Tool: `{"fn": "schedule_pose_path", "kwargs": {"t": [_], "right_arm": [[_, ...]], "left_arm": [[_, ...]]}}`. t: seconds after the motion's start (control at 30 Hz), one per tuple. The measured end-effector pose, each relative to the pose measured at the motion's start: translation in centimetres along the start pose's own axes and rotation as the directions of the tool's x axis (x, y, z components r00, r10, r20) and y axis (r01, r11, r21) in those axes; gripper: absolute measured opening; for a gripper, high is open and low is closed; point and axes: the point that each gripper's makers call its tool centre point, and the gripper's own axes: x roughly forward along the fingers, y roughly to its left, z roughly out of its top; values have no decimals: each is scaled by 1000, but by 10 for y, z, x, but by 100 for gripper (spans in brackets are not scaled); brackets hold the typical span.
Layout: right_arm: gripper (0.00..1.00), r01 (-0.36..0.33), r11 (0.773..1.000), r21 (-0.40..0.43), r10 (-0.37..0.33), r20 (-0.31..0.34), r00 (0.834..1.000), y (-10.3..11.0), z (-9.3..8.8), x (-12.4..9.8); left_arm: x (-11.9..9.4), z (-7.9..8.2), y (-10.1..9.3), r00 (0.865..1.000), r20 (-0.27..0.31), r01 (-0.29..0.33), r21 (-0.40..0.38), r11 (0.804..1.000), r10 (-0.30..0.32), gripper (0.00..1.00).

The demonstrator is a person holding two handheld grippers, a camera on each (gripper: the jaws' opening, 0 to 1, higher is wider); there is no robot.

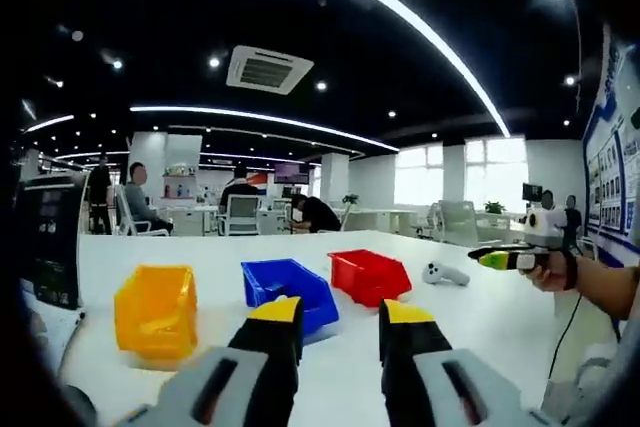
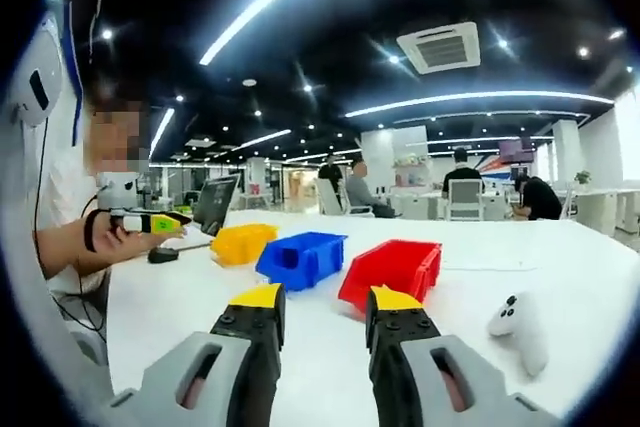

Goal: Take apart the toy blocks one by one and place each separated block into its matching bin, sorting the blocks by their type until all the connected pieces are disassembled and separated into the correct bins

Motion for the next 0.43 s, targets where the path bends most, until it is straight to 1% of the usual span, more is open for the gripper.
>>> {"fn": "schedule_pose_path", "kwargs": {"t": [0.1, 0.17, 0.27, 0.3, 0.33, 0.43], "right_arm": [[31, -3, 1000, 19, 3, 10, 1000, -1, 1, -2], [31, -4, 1000, 15, 4, 4, 1000, -1, 1, -4], [31, -13, 1000, 4, 13, 0, 1000, 0, 3, -7], [31, -18, 1000, -1, 18, 1, 1000, 0, 6, -9], [31, -16, 1000, -5, 17, 4, 1000, -1, 7, -10], [30, 4, 1000, -15, -3, 16, 1000, -6, 11, -14]], "left_arm": [[2, 7, -6, 999, 39, 27, -28, 999, -26, 32], [2, 7, -7, 998, 39, 43, -27, 999, -42, 32], [1, 1, -4, 999, 28, 36, -18, 999, -35, 32], [-1, -3, -2, 999, 18, 35, -27, 999, -34, 32], [-2, -8, 0, 1000, 5, 29, -32, 999, -29, 32], [-4, -15, 4, 1000, -17, 17, -20, 1000, -17, 33]]}}
